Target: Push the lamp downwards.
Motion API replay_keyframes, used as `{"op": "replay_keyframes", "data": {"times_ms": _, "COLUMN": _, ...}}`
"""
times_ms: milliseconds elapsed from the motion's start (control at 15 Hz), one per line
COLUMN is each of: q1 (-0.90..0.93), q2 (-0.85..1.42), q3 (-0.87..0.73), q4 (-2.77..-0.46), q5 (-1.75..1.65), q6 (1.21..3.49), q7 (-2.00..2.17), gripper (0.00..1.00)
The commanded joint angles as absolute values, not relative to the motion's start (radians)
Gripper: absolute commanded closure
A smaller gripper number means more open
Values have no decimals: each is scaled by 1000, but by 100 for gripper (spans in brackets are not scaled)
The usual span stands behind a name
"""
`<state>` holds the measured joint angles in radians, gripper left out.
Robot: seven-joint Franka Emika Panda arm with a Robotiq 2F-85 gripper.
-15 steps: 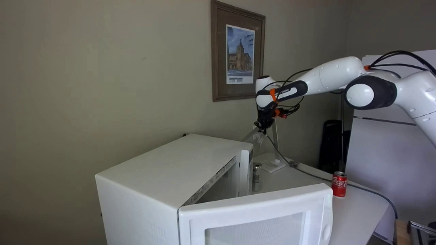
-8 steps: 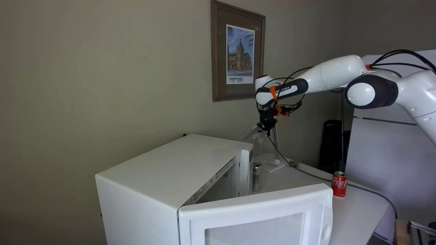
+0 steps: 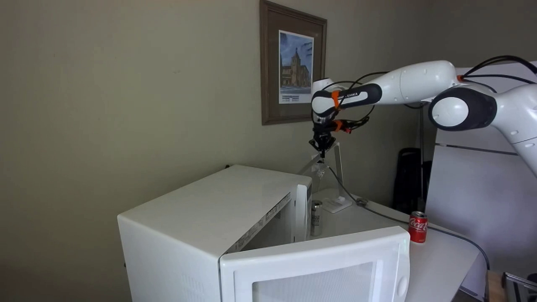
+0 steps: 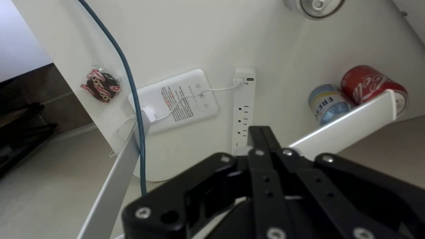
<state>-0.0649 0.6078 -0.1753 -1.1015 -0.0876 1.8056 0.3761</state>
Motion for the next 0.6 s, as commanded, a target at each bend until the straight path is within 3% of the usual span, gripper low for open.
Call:
{"op": "replay_keyframes", "data": {"times_ms": 0, "q1": -63, "q2": 646, "q3": -169, "q4": -1064, "q5": -55, "q6": 1896, "q7": 453, "gripper": 100}}
{"op": "replay_keyframes", "data": {"times_ms": 533, "q1": -71, "q2": 686, "q3": -183, "q4": -1080, "q5": -71, "q6": 2005, "q7": 513, "gripper": 100}}
